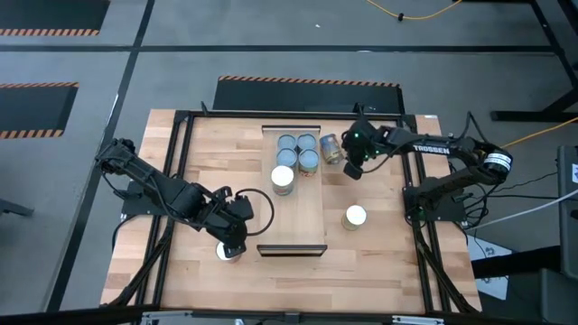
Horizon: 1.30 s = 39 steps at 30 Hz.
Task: Pick and place cans onto a shelf
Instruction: Put the canned peaches on the shelf
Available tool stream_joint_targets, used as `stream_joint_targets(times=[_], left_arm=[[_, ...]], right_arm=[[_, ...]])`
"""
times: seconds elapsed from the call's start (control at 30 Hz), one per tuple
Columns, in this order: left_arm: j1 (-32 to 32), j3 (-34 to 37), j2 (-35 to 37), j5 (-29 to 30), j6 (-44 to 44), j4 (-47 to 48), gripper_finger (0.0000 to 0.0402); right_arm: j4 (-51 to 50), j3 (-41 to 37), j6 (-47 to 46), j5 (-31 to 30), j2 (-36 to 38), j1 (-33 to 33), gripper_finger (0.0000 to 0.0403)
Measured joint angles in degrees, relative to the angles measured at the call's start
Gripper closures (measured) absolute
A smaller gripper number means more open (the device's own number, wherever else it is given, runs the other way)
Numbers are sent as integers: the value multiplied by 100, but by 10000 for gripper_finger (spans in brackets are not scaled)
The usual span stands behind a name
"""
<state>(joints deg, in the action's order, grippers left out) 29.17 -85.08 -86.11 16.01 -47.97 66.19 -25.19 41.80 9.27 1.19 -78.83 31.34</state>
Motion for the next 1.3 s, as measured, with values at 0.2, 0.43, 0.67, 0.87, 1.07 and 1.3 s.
stream_joint_targets(times=[0.2, 0.43, 0.67, 0.87, 1.07, 1.3], left_arm=[[0, 0, 0, 0, 2, 0, 335], [0, 0, 0, 2, 0, -2, 335], [0, 0, -2, 2, -2, -2, 335], [0, 0, -2, 2, -7, -2, 335], [0, 0, -2, 4, -9, -4, 335], [0, 0, -2, 4, -9, -14, 335]], right_arm=[[554, -328, -47, -126, 0, -197, 320], [1291, -590, -147, -415, 0, -234, 320], [2018, -997, -135, -417, 0, -232, 320], [2718, -1322, -128, -417, 0, -232, 320], [3192, -1525, -154, -420, -56, -232, 320], [3711, -1529, -165, -425, -596, -232, 320]])
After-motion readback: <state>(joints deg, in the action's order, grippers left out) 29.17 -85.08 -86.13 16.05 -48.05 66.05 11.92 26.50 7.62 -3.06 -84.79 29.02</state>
